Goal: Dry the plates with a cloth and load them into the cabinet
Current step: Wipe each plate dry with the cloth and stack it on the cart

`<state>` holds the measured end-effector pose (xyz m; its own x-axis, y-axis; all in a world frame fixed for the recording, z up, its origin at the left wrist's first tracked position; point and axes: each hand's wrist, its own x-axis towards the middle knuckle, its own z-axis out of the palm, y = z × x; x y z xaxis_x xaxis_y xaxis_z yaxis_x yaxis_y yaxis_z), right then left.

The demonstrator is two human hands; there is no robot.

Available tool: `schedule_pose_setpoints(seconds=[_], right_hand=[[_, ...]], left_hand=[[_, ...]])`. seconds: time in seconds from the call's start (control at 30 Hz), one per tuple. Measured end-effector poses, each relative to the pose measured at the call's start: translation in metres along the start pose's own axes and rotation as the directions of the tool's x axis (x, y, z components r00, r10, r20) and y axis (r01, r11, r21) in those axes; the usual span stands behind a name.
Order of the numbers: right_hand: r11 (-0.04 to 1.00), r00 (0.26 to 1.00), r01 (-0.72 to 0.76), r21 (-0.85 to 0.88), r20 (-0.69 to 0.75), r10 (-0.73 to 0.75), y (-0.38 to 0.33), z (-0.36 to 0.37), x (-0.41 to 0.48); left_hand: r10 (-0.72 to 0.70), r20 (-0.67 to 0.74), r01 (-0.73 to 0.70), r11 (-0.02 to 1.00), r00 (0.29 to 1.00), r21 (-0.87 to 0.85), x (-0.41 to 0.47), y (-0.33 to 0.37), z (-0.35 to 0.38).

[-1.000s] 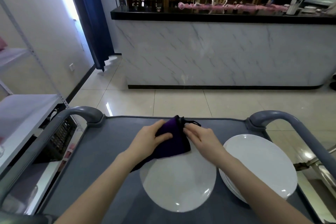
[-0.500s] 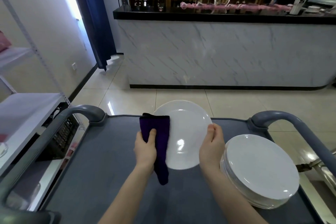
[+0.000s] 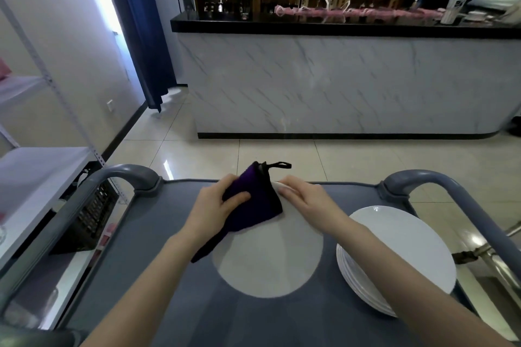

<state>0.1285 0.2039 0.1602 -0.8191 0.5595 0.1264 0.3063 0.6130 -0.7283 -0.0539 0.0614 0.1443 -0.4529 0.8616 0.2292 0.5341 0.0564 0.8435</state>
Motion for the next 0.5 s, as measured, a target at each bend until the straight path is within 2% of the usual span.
schedule_pose_setpoints(seconds=[0.1, 0.2, 0.27, 0.37, 0.43, 0.5], right_hand=[[1.0, 0.99, 0.021, 0.013, -0.139, -0.019, -0.001, 0.013, -0.006], [0.989, 0.952, -0.05, 0.137, -0.292, 0.088, 0.003, 0.02, -0.011], [0.959, 0.868, -0.1, 0.264, -0.447, 0.214, 0.005, 0.023, -0.015], [0.904, 0.698, -0.154, 0.398, -0.604, 0.385, -0.001, 0.039, -0.018], [0.849, 0.611, -0.169, 0.501, -0.623, 0.489, -0.006, 0.05, -0.018], [0.797, 0.565, -0.172, 0.579, -0.605, 0.562, -0.007, 0.054, -0.018]], left_hand=[[-0.056, -0.039, 0.055, 0.998, 0.998, -0.041, -0.002, -0.006, 0.005], [-0.141, -0.161, 0.125, 0.987, 0.977, -0.103, -0.007, -0.013, 0.009], [-0.275, -0.251, 0.214, 0.945, 0.928, -0.247, -0.012, -0.017, 0.015], [-0.465, -0.383, 0.302, 0.859, 0.798, -0.414, -0.024, -0.014, 0.037], [-0.549, -0.428, 0.319, 0.806, 0.718, -0.499, -0.029, -0.007, 0.052], [-0.604, -0.411, 0.324, 0.755, 0.683, -0.57, -0.032, -0.005, 0.062]])
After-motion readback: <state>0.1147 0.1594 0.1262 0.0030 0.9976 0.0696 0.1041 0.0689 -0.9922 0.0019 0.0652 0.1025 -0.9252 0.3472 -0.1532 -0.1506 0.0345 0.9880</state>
